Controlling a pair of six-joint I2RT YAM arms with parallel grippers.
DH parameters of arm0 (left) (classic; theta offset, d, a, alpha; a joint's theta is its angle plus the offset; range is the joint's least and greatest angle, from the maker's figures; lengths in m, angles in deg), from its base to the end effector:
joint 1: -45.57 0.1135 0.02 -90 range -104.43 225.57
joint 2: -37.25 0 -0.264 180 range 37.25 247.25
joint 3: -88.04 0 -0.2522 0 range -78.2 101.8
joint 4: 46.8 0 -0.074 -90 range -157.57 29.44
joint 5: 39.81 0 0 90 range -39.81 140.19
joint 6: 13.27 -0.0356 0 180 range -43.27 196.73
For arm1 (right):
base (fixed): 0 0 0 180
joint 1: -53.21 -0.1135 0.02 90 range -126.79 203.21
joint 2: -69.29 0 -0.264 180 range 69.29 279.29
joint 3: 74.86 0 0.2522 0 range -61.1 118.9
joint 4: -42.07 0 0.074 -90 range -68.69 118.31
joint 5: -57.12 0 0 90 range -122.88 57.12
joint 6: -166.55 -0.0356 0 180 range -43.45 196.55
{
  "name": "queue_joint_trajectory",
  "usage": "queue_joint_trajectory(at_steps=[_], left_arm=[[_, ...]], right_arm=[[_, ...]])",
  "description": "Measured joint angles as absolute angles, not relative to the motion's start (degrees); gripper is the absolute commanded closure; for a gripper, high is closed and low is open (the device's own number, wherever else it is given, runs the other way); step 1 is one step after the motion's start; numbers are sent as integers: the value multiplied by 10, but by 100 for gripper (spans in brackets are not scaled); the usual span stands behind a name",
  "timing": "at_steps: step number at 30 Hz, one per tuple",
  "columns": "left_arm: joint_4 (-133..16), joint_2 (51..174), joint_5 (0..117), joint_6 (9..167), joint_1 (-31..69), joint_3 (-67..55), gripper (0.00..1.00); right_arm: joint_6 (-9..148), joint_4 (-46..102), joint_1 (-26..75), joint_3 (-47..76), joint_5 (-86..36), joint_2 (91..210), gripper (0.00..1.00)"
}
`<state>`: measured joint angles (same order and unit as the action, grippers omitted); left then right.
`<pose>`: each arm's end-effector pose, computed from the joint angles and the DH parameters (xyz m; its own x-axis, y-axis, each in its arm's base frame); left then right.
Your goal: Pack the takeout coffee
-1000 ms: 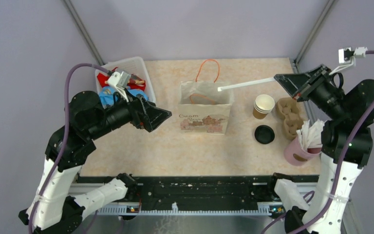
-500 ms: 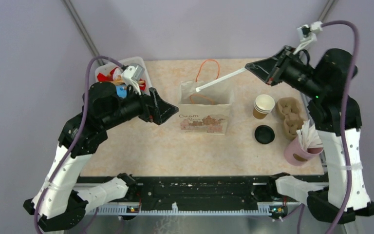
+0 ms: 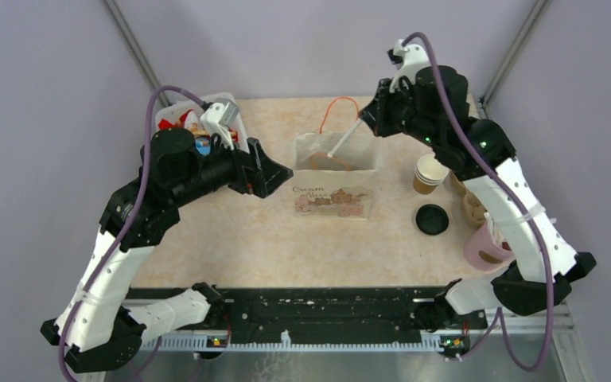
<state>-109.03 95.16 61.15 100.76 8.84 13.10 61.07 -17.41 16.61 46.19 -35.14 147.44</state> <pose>0.1214 -0.0990 0.4937 -0.4894 -0.1336 -0.8617 0.5857 0.6817 -0.4384 0.2060 0.1512 0.5123 -0.3717 0.0562 -0.9267 -0.4838 0.8402 0.2450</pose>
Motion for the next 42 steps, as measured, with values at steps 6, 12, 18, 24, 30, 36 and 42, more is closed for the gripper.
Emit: queue_joint_trajectory(at_steps=[6, 12, 18, 24, 30, 36, 42], left_arm=[[-1091, 952, 606, 1007, 88, 131, 2], [-1098, 952, 597, 1006, 88, 132, 2], [-1107, 952, 594, 1005, 88, 132, 2], [-1113, 951, 593, 1005, 88, 133, 2], [-1116, 949, 591, 1006, 88, 133, 2], [-1119, 940, 592, 1000, 88, 133, 2], [-1121, 930, 606, 981, 88, 133, 2]], right_arm=[[668, -172, 125, 466, -444, 1522, 100], [696, -153, 124, 466, -464, 1560, 100], [710, -130, 113, 465, -463, 1598, 100], [716, -121, 95, 432, -461, 1623, 99], [710, -124, 85, 390, -469, 1637, 73], [669, -196, 82, 457, -486, 1677, 49], [600, -286, 78, 569, -535, 1637, 38]])
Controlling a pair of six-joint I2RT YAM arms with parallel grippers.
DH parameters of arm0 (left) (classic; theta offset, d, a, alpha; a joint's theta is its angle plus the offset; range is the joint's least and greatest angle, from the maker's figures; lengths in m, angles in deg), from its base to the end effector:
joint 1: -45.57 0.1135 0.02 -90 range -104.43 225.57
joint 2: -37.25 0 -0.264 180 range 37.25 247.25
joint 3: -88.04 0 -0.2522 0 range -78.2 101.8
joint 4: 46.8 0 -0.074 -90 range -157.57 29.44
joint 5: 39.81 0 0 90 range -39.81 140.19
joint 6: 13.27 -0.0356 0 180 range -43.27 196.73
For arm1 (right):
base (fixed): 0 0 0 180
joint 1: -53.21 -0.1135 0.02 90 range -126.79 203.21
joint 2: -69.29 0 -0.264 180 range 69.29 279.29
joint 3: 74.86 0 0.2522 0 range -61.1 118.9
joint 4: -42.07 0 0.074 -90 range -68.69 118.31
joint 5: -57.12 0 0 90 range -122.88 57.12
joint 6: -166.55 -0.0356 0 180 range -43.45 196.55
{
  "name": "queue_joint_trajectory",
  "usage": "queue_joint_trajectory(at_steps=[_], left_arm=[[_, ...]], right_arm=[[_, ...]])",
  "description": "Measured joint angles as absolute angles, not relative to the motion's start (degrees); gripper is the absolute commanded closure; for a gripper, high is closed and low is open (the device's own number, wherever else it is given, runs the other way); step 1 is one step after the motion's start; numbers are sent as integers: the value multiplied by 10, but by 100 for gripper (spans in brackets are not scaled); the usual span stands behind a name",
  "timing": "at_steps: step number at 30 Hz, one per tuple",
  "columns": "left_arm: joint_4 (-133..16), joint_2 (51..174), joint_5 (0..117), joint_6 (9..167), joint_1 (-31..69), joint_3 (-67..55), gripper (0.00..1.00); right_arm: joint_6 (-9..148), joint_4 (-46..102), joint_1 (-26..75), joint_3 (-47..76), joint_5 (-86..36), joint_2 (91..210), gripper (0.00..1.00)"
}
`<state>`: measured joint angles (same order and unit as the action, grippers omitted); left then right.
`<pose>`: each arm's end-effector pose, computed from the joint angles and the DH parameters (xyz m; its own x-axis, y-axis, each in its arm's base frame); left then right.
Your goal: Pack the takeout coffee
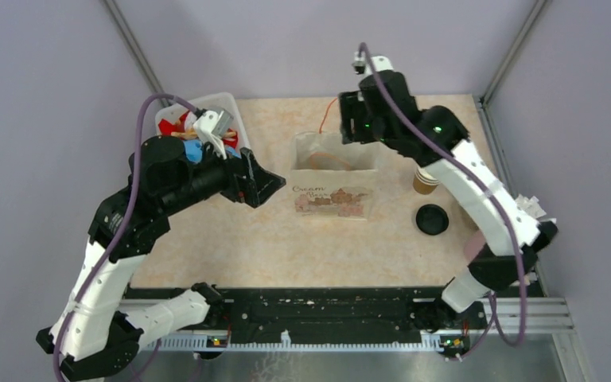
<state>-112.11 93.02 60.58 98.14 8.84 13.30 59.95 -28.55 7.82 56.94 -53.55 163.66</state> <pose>0.1085 -0.0890 0.4938 -0.4689 -0.0981 -0.8778 0.5974 0.6968 -0.3970 0.2408 0.2262 0.4713 -0.4994 -0.1257 -0.8572 -0.3297 0.9426 0.0539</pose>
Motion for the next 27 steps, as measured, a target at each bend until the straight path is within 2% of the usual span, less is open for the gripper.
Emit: queue_joint_trajectory(at_steps=[6, 12, 17, 21, 27], left_arm=[[-1121, 904, 636, 956, 88, 125, 2], [-1120, 891, 669, 927, 88, 121, 2], [-1121, 911, 683, 900, 80, 121, 2], [-1122, 933, 666, 876, 37, 120, 2], [-1139, 960, 600, 838, -44, 120, 2]], right_arm=[[513, -391, 99, 482, -608, 1441, 39], [425, -499, 198, 333, -665, 1268, 39], [405, -539, 315, 228, -678, 1249, 40], [418, -529, 436, 167, -674, 1258, 47], [452, -510, 569, 153, -665, 1219, 52]])
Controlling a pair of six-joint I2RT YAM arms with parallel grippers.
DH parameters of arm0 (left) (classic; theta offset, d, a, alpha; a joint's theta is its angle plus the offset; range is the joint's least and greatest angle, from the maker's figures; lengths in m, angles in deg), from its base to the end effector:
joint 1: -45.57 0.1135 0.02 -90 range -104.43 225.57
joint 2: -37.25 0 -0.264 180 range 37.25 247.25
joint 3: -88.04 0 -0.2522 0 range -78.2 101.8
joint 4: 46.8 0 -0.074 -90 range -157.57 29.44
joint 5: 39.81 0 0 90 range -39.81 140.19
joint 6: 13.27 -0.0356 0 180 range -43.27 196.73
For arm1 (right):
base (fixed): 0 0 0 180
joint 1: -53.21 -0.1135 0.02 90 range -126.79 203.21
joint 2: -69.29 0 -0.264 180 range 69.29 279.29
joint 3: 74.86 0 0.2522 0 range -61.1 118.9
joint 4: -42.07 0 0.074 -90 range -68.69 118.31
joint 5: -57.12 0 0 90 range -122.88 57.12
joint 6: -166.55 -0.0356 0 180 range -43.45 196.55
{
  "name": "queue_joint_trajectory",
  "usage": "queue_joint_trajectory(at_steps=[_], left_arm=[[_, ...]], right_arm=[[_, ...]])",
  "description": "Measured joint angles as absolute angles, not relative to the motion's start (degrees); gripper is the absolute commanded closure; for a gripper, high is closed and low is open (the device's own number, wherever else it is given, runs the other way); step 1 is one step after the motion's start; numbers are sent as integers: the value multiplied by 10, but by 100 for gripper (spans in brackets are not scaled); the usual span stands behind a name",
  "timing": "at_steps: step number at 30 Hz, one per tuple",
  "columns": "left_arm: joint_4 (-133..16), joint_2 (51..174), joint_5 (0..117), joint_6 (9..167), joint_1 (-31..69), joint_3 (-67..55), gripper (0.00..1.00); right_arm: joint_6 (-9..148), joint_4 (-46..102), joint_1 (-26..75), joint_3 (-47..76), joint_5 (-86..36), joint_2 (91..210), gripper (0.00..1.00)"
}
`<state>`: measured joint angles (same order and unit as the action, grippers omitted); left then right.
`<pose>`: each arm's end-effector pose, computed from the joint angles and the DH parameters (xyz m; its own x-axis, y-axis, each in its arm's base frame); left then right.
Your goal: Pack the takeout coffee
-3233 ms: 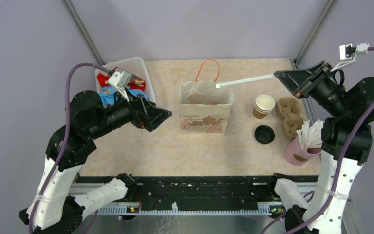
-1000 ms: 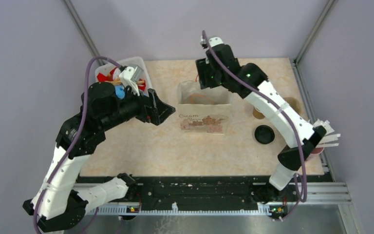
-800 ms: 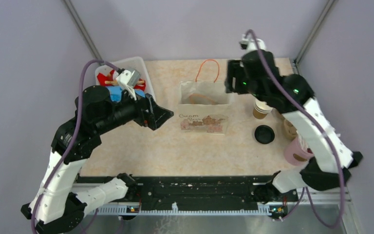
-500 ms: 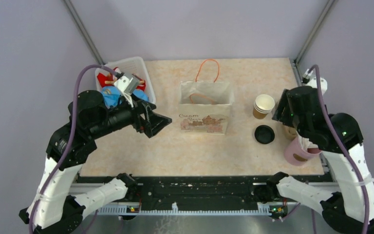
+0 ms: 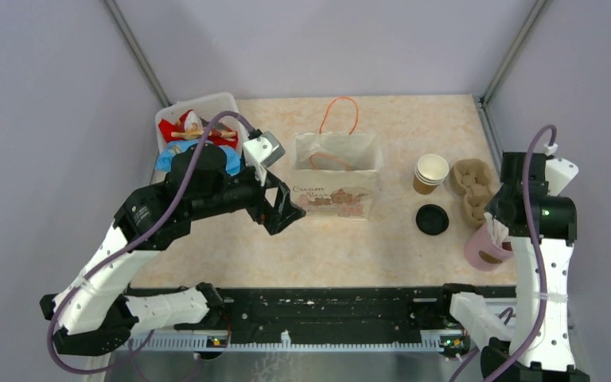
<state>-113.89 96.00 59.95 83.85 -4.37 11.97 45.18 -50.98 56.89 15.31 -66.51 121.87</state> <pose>0.0997 -0.1279 0.4774 -0.3443 0.2197 -0.9128 0.8192 0.5453 -0.1778 0.1167 -0.0273 0.3916 -0.5109 0.4672 -0.7216 0.7411 0.6647 -0.0944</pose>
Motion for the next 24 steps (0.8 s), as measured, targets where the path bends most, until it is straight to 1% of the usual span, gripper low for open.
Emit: queue_joint_trajectory(at_steps=[2, 7, 11, 15, 20, 24], left_arm=[[-1145, 961, 580, 829, -64, 120, 2], [-1155, 959, 533, 810, -95, 120, 2], [-1166, 956, 495, 800, -104, 120, 2], [-1177, 953, 479, 795, -106, 120, 2], [-1185, 951, 465, 793, -107, 120, 2], [-1188, 952, 461, 791, -107, 120, 2]], right_arm=[[466, -503, 582, 153, -664, 1206, 56], [494, -466, 623, 137, -656, 1206, 58], [521, -422, 673, 100, -632, 1224, 65], [545, -383, 723, 60, -599, 1236, 66], [566, -342, 736, 36, -583, 1241, 67], [581, -316, 740, 21, -577, 1253, 71]])
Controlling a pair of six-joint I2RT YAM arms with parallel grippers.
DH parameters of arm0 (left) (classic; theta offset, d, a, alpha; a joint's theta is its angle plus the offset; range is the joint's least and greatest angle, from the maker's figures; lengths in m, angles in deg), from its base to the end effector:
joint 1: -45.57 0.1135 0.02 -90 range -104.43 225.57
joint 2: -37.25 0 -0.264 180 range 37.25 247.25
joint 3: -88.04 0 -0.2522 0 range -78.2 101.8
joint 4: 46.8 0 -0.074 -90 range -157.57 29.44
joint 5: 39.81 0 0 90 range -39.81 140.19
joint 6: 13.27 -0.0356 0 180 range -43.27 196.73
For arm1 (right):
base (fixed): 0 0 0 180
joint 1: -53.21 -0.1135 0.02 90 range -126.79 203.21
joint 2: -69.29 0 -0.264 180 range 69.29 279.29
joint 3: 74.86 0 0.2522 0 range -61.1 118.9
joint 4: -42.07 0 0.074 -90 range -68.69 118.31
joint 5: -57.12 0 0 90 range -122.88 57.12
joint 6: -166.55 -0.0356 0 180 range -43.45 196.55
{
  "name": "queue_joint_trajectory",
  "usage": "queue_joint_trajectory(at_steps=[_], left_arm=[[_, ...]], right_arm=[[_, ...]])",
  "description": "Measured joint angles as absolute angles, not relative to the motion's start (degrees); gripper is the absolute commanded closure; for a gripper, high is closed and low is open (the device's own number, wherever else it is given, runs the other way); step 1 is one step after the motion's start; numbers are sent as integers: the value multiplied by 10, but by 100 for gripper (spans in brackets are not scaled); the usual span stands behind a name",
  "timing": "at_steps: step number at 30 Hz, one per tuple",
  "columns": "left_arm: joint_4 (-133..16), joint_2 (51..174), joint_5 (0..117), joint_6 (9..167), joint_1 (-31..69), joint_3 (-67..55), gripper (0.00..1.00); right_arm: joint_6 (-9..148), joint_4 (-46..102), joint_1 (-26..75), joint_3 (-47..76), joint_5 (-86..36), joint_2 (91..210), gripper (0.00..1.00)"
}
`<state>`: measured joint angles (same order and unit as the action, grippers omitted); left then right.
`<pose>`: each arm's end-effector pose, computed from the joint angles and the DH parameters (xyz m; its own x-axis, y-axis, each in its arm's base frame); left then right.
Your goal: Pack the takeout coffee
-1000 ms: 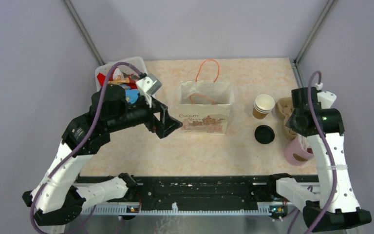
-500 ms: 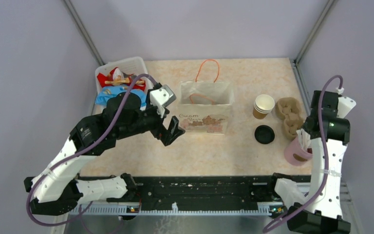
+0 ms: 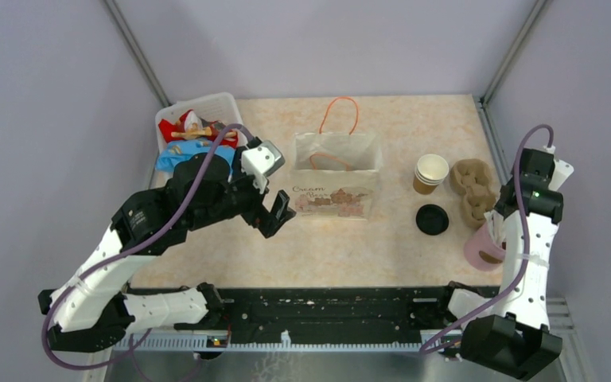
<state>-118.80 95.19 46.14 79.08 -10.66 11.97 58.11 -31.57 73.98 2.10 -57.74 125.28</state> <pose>0.0874 -0.1262 0.4706 -0.2761 0.3393 -0.8992 0.7833 0.6217 -0.0059 0.1558 -0.0751 0.3381 -0.5281 0.5073 -0.6810 0.7665 0.6299 -0.1253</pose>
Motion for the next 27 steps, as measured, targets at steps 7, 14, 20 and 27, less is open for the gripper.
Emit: queue_joint_trajectory(at_steps=[7, 14, 20, 27], left_arm=[[-1190, 968, 458, 790, -106, 124, 2], [-1202, 984, 458, 793, -106, 153, 2], [-1208, 981, 461, 804, -106, 180, 2], [-1211, 966, 476, 824, -106, 216, 2]], right_arm=[[605, -286, 741, -1, -578, 1258, 93], [607, -303, 741, 18, -587, 1240, 100], [594, -368, 741, 128, -585, 1218, 100], [603, -456, 743, 324, -548, 1197, 100]])
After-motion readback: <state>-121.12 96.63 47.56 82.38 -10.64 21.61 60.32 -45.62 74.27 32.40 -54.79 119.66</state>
